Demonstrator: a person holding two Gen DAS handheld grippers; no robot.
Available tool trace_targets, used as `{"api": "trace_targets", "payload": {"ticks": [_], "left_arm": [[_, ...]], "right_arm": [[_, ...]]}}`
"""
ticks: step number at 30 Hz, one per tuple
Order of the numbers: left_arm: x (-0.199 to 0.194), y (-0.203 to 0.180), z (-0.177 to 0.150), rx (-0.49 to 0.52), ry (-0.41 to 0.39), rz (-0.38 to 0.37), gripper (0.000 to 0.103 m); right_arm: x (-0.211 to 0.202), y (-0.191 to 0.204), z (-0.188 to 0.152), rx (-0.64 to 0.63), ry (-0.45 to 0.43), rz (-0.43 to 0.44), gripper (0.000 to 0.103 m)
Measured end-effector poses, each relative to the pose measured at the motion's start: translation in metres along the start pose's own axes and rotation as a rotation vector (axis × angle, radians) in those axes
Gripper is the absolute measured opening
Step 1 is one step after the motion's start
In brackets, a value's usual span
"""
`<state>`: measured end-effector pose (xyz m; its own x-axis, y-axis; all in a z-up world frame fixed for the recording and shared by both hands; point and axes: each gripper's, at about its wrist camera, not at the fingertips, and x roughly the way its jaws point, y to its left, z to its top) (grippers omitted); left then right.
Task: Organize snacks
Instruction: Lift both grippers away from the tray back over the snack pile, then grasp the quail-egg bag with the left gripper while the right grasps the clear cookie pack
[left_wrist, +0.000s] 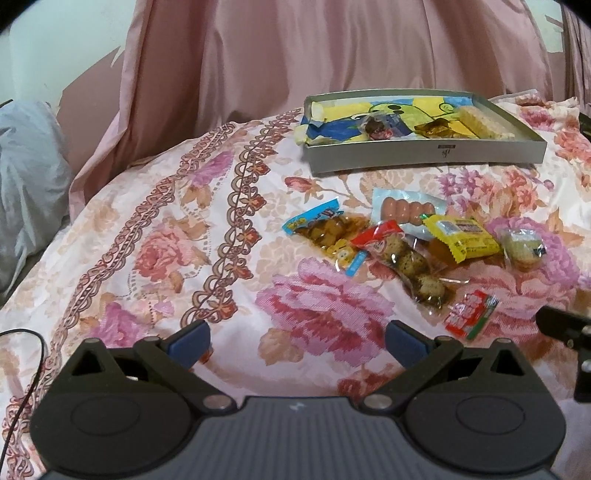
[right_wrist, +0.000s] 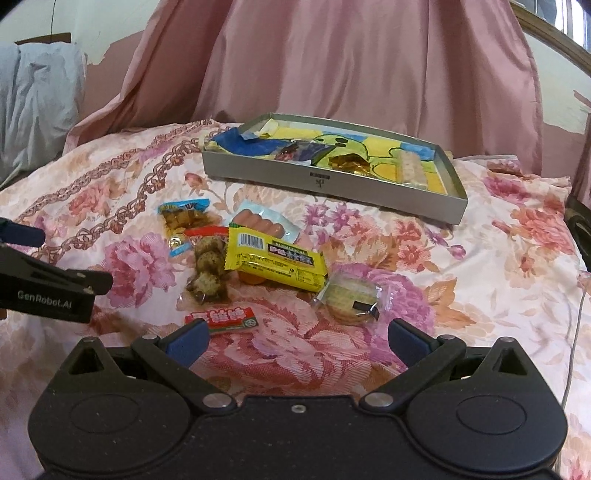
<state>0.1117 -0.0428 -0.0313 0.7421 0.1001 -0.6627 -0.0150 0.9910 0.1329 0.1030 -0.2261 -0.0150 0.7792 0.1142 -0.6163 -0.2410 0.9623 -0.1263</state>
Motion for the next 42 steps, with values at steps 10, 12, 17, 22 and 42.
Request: {"api": "trace_targets", "payload": {"ticks": [10,12,17,22,42], "left_arm": [[0.016,-0.015,0.017,-0.031,0.011,-0.019,0.103],[0.021,-0.019,0.020,-0.038,0.014,-0.021,0.103],[0.032,-0.031,0.028,-0.043,0.006,-0.009,0.103],[0.042,-0.043,0.036,-0.047,0.002,-0.002,0.103],[0.087,-0.069,0.050,-0.104,0.053,0.035,0.103]], "right_arm": [[0.014,-0.018,0.008,-0.026,-0.003,-0.007,0.102],[0.020,-0.025,0.010,-0.012,-0.002,-0.012,0.102],[0.034,-0.046,0.014,0.099,0.019,-0.008,0.102],[0.047,-0.056,0.012,0.079,0.030,-0.046,0.102],[0.077,-0.073,0.009,0.017,0.047,0.015,0.102]]}}
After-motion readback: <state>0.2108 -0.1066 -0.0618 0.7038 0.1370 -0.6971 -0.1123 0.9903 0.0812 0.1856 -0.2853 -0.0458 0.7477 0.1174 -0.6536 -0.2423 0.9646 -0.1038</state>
